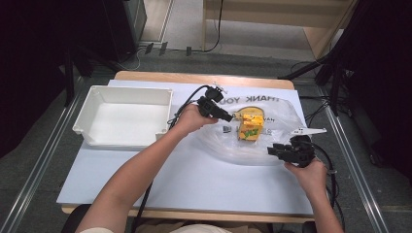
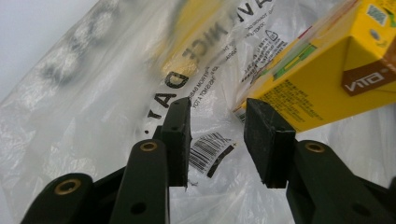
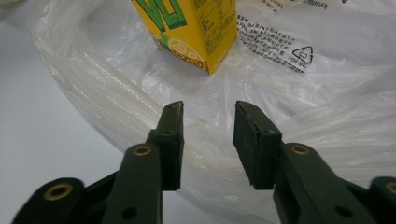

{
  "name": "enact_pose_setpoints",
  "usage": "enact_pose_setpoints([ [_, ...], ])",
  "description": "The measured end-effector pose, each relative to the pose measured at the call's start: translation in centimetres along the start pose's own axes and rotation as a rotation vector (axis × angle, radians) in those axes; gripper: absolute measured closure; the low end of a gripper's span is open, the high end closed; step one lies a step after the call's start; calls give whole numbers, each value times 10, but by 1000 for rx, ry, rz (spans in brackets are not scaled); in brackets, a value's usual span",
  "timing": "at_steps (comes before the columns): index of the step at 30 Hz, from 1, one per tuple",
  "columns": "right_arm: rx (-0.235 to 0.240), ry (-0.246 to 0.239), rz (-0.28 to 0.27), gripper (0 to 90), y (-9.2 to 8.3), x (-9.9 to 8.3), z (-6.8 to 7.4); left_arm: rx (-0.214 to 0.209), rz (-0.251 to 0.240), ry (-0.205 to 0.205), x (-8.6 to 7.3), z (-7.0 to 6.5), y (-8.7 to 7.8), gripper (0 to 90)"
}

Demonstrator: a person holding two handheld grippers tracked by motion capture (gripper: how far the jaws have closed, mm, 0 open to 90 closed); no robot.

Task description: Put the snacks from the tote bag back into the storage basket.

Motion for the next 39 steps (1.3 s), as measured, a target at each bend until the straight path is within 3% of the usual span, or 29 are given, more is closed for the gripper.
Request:
enact_pose_setpoints([
  [6,16,-11,-15,543,-2,1,3,-28,-18,19,-1,-9,-12,543],
  [10,14,-25,-18,515,-3,1,4,-13,-24,58,-4,-15,-18,509],
  [15,15,-28,-27,476,-4,2,5,-45,-41,50,-11,-22,-24,474],
  [29,22,-23,-29,438,-6,1,9,-97,-52,84,-27,-40,-29,395],
  [34,17,-20,-36,402,-10,0,10,-140,-66,107,-25,-51,-30,372],
  [39,16,-20,-44,403,-13,-1,12,-143,-60,146,-22,-61,-26,363],
])
Point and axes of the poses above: each handheld gripper's, and its own axes: y roughly forward along the jaws, x roughly out of its top, z roughly to its left, the point moved 7 cm from there along y, roughly forward along the jaws, and after that the axes turned 5 degrees about -y, right-handed, at the moved point
